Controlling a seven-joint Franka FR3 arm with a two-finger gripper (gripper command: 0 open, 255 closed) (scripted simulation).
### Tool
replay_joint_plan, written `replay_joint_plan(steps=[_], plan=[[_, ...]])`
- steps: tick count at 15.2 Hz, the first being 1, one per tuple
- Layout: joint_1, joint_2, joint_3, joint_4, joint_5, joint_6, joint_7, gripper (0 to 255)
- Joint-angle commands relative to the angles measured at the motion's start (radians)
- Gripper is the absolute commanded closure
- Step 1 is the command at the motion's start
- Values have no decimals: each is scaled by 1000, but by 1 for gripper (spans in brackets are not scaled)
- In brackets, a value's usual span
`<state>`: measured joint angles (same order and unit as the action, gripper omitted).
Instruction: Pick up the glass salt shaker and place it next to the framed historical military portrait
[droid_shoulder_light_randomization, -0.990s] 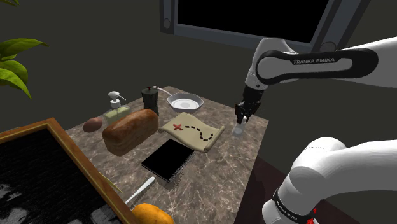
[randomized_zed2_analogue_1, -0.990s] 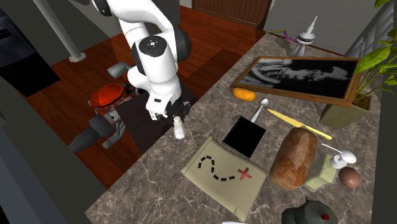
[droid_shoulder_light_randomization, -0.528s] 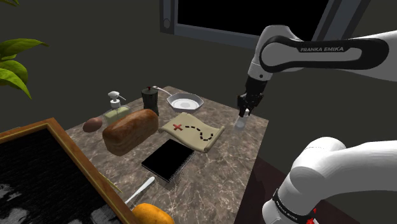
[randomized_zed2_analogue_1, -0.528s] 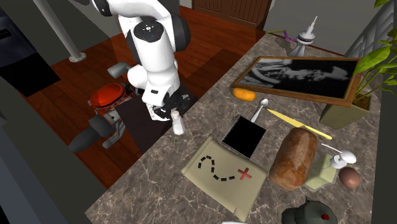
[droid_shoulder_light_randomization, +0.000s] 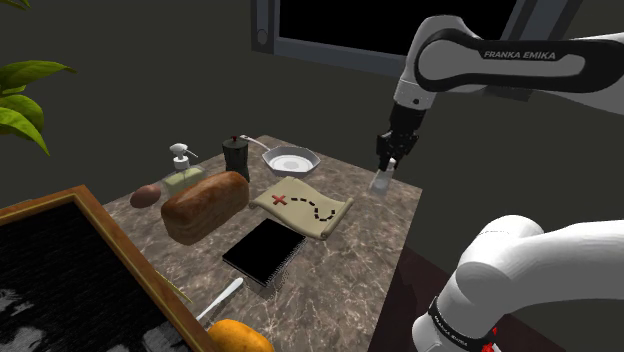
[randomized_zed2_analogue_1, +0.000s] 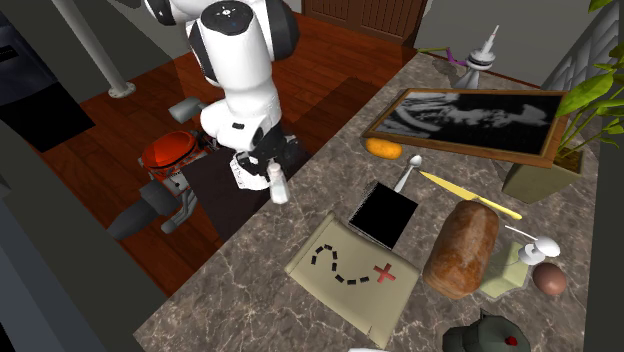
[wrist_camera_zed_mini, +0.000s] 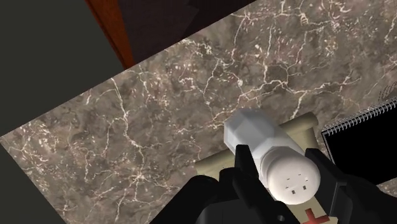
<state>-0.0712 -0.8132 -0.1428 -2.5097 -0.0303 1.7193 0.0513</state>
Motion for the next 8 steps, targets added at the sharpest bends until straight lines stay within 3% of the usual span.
replay_joint_plan(steps=[1, 8], plan=[[1, 2, 2, 31, 1, -29, 1, 255], [5, 20, 7, 136, 7, -116, 5, 255]])
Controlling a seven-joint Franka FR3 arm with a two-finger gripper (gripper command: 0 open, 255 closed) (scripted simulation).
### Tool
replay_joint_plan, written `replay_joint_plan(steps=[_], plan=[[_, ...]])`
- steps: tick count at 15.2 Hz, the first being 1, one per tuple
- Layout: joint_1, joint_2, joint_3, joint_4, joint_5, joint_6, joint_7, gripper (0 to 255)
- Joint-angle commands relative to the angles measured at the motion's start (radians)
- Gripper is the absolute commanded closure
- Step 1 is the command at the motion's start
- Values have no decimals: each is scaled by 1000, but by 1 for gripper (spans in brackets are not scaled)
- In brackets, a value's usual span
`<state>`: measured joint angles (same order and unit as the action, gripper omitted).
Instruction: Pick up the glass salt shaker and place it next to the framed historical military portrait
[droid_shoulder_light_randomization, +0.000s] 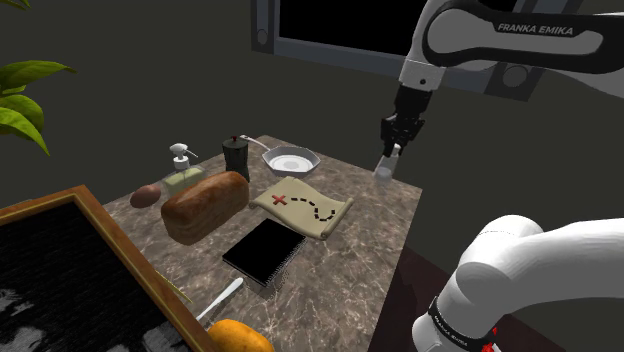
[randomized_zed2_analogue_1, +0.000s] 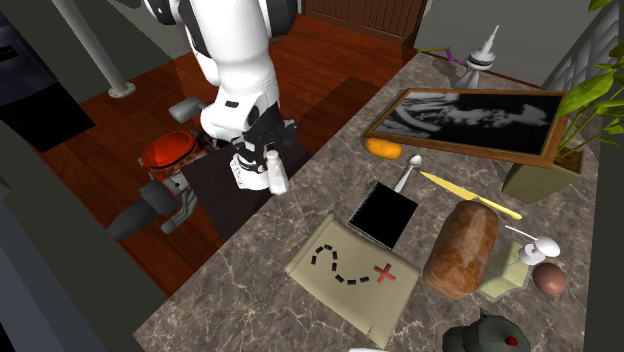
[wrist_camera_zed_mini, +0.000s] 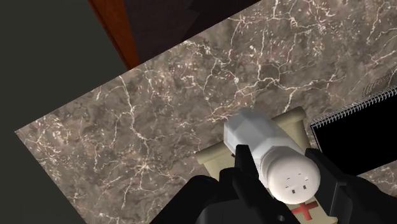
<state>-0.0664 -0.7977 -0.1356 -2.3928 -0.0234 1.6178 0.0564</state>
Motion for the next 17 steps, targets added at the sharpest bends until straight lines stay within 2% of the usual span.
replay_joint_plan(steps=[1, 17], plan=[[1, 8, 1, 35, 1, -27, 0, 255], [11, 82, 8, 294, 13, -212, 7, 255]])
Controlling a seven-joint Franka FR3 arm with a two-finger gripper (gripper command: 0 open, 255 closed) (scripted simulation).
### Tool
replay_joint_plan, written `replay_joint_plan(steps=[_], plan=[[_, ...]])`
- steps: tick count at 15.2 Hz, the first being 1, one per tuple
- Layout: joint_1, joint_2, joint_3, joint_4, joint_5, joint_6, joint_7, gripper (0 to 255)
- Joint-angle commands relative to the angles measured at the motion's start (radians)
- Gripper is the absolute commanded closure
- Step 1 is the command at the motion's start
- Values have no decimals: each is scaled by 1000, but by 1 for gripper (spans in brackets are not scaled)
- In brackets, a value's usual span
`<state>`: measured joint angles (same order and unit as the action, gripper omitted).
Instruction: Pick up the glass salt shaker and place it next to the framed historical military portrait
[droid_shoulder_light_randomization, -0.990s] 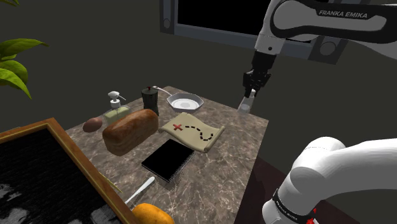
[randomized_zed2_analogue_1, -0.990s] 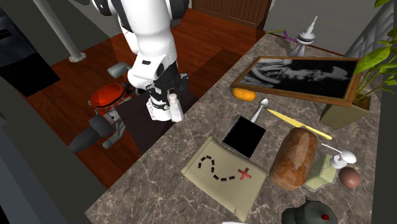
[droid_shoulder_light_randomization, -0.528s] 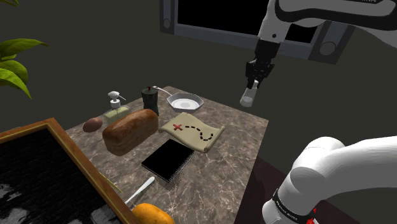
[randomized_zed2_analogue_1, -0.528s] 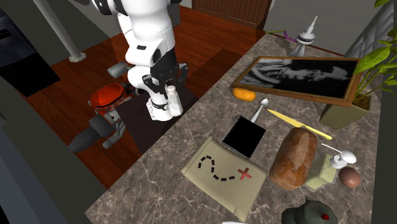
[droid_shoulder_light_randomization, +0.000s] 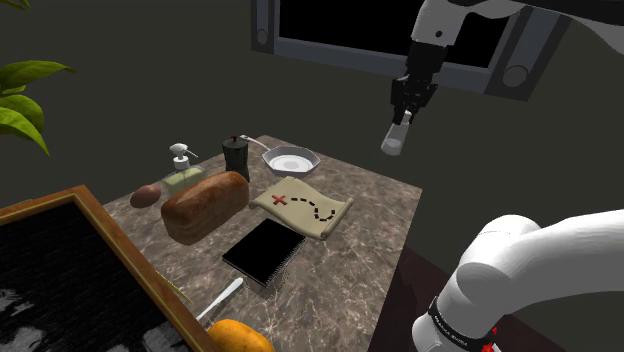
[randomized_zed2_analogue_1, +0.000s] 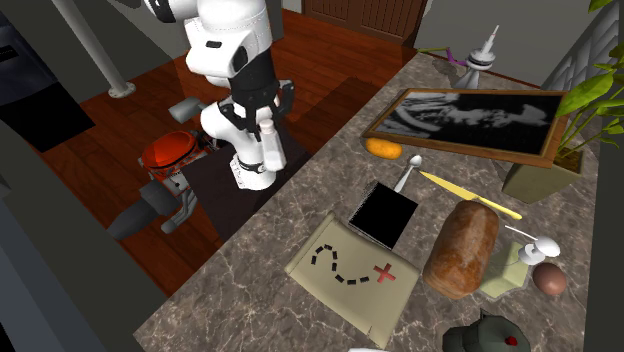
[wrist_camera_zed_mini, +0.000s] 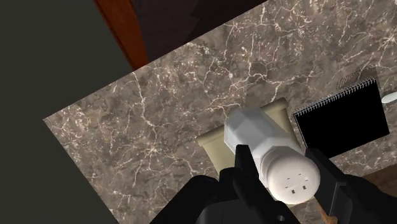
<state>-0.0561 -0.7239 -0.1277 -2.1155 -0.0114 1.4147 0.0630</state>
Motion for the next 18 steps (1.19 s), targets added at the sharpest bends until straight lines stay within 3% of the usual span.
replay_joint_plan(steps=[1, 9, 18], plan=[[4, -10, 20, 4, 12, -14, 22, 255], [39, -129, 188, -66, 128, -53, 204, 255], [77, -186, 388, -62, 287, -78, 414, 255]])
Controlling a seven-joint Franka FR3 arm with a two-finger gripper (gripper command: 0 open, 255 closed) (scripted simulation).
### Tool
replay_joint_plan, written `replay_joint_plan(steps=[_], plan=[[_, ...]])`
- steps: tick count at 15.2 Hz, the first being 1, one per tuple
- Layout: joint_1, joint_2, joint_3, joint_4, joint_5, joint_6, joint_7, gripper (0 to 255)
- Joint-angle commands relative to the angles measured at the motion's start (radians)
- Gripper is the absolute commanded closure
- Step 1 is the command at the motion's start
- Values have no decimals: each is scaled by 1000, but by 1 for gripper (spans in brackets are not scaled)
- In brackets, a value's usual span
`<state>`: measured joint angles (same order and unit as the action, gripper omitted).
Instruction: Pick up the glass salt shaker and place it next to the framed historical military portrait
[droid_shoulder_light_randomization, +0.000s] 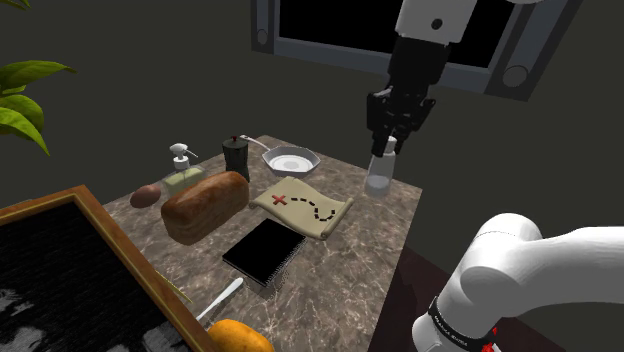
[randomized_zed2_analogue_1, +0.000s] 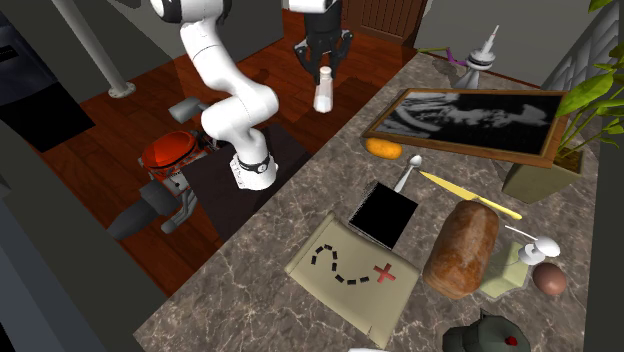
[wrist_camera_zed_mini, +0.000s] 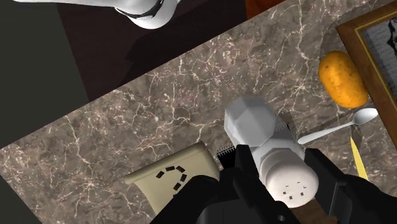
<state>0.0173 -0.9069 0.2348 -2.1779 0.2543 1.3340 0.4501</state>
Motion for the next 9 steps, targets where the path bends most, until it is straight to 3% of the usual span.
replay_joint_plan(steps=[1, 9], plan=[[7, -4, 49, 6, 39, 2, 50, 255], [20, 23, 237, 87, 171, 8, 242, 255]])
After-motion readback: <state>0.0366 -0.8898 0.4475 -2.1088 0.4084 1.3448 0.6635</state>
